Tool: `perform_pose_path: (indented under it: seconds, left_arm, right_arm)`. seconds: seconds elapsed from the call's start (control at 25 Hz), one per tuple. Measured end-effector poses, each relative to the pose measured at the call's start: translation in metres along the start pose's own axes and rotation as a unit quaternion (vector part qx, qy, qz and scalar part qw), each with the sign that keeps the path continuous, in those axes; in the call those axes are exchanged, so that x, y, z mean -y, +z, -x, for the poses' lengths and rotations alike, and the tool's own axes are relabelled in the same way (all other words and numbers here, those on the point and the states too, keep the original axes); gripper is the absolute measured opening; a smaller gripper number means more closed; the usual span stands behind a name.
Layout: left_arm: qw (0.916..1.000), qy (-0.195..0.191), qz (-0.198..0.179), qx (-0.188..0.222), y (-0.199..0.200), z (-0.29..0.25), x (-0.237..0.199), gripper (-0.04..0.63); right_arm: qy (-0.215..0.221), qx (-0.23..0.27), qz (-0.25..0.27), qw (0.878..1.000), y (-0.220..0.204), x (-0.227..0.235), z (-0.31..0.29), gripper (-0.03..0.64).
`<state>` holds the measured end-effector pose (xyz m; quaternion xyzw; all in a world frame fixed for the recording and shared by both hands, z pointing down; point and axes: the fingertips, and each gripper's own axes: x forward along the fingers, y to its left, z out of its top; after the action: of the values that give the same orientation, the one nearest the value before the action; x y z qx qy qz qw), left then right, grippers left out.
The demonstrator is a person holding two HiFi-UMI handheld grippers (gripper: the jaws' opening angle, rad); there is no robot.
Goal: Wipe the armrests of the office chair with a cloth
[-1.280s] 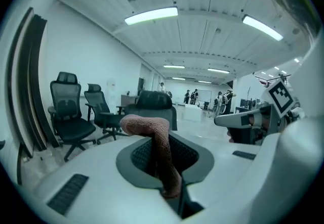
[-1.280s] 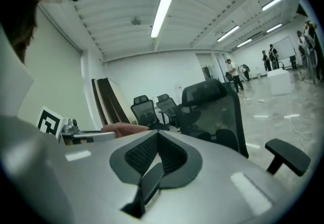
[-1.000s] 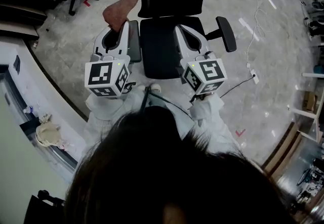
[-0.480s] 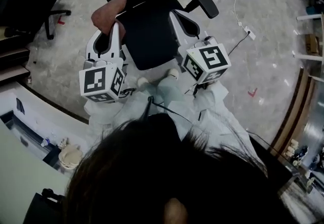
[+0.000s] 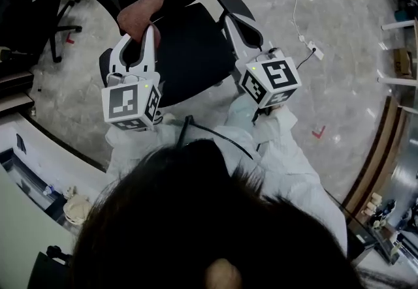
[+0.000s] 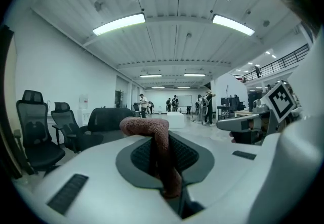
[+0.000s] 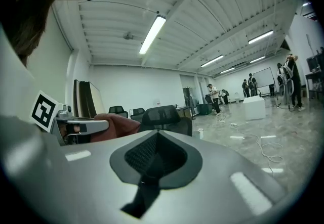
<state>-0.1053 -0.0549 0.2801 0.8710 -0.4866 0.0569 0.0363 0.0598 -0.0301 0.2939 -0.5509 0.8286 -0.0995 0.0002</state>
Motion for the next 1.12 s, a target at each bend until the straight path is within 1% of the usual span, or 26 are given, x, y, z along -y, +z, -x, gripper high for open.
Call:
perform_pose_path:
  seconds: [0.16, 0.28, 0.44, 0.48, 0.56, 0.64, 0.76, 0.88, 1.0, 1.12]
  left_arm:
    - [0.9989, 0.042, 0.022, 0.007, 0.009, -0.063, 0.066, 0.038]
    - [0.9967, 0.07, 0.039, 0.013, 0.018, -0.099, 0.114, 0.038]
    - [0.9901, 0.125, 0.064, 0.007, 0.02, -0.14, 0.171, 0.038]
    - [0.9886, 0.134, 0.068, 0.003, 0.02, -0.154, 0.184, 0.038]
    - [0.9881, 0.137, 0.07, -0.005, 0.019, -0.181, 0.202, 0.038]
    - [0.9884, 0.137, 0.065, -0.018, 0.016, -0.203, 0.212, 0.038]
    - [0.9873, 0.144, 0.049, -0.046, 0.004, -0.222, 0.213, 0.038]
    - [0.985, 0.145, 0.036, -0.086, -0.02, -0.237, 0.205, 0.038]
    - [0.9817, 0.141, 0.039, -0.122, -0.048, -0.255, 0.194, 0.038]
    - [0.9778, 0.129, 0.027, -0.163, -0.075, -0.282, 0.183, 0.038]
  right_arm:
    - [0.046, -0.016, 0.004, 0.999, 0.016, 0.084, 0.01, 0.002]
    - [0.074, -0.032, 0.007, 0.997, 0.026, 0.14, 0.024, 0.002]
    - [0.119, -0.062, 0.005, 0.991, 0.035, 0.209, 0.041, 0.002]
    - [0.128, -0.068, 0.005, 0.989, 0.037, 0.227, 0.042, 0.002]
    - [0.133, -0.074, 0.005, 0.988, 0.039, 0.258, 0.04, 0.002]
    - [0.133, -0.076, 0.004, 0.988, 0.039, 0.279, 0.035, 0.002]
    - [0.145, -0.081, -0.01, 0.986, 0.032, 0.289, 0.023, 0.002]
    - [0.155, -0.086, -0.021, 0.984, 0.018, 0.287, 0.012, 0.002]
    - [0.16, -0.099, -0.037, 0.982, 0.002, 0.286, 0.001, 0.002]
    - [0.165, -0.117, -0.054, 0.978, -0.016, 0.288, -0.01, 0.002]
